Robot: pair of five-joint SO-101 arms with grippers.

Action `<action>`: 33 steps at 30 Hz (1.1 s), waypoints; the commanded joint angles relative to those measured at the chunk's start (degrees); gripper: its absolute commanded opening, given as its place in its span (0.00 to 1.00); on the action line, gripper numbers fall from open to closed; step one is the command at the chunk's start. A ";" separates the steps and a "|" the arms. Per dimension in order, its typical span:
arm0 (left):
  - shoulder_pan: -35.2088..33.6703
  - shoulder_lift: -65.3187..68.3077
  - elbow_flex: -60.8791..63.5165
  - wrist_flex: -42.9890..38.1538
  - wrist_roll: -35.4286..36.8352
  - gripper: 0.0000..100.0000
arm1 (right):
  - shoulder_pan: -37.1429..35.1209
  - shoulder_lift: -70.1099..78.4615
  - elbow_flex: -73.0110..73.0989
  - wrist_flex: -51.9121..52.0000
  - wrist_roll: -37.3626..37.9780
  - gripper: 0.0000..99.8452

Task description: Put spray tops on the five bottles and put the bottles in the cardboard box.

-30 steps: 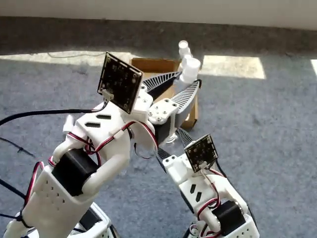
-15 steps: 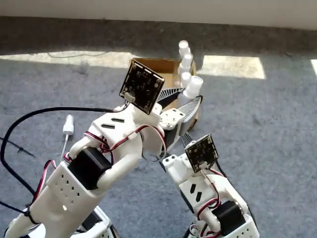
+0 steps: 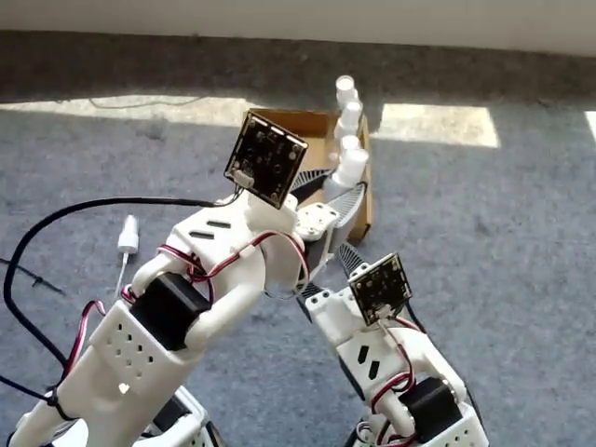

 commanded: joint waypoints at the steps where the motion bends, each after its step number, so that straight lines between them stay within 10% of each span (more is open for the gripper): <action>1: -0.84 -1.27 -0.13 2.90 -0.18 0.06 | -0.22 -0.57 -1.19 -1.98 -0.09 0.00; 10: -4.70 -1.36 -0.57 6.15 -0.18 0.17 | 9.19 -0.48 -0.84 -11.82 -0.44 0.00; 33: -5.23 -7.78 -4.09 6.68 -8.70 0.18 | 4.26 -0.48 -0.48 -11.65 -0.44 0.00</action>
